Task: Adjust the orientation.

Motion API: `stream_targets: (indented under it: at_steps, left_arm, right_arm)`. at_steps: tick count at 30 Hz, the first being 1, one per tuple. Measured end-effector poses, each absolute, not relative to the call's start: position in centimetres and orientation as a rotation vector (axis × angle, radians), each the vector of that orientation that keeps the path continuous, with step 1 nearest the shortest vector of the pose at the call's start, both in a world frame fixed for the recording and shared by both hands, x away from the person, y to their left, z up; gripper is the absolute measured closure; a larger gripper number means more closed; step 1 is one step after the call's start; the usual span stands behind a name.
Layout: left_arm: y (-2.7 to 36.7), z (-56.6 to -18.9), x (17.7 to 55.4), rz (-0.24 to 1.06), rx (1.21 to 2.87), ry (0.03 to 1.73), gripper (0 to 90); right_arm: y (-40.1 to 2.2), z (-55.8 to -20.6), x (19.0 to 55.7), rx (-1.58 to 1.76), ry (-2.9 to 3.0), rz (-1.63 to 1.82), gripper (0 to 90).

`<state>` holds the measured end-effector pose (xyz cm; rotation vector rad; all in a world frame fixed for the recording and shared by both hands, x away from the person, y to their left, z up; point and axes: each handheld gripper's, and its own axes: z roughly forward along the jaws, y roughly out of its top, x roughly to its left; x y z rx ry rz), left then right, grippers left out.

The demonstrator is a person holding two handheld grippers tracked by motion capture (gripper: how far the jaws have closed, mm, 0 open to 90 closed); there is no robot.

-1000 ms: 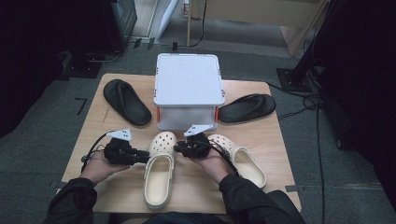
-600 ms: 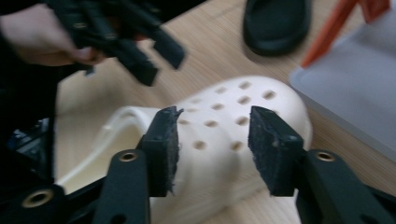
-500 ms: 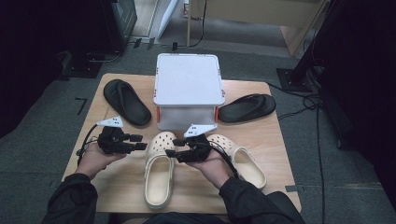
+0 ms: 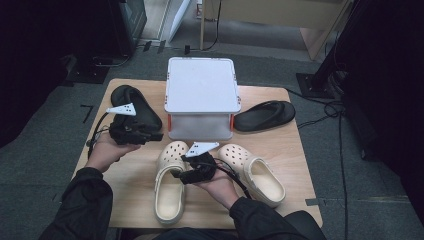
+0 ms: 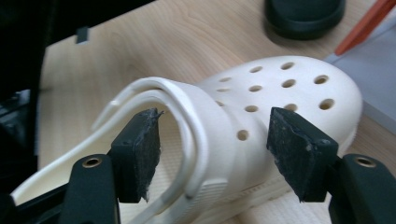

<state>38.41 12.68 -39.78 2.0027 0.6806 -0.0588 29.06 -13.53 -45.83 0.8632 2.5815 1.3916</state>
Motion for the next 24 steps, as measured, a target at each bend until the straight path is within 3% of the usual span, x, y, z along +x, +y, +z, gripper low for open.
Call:
stream_targets:
  at_steps: [14,24]
  left_arm:
    - [10.8,-36.5,41.4,-0.029,1.996,0.638,44.6]
    - [9.0,-35.8,43.3,-0.005,1.994,0.614,42.5]
  right_arm:
    - [-13.4,-47.3,28.9,0.939,2.535,1.330,25.1]
    - [-14.3,-47.1,29.1,1.022,2.521,1.377,41.2]
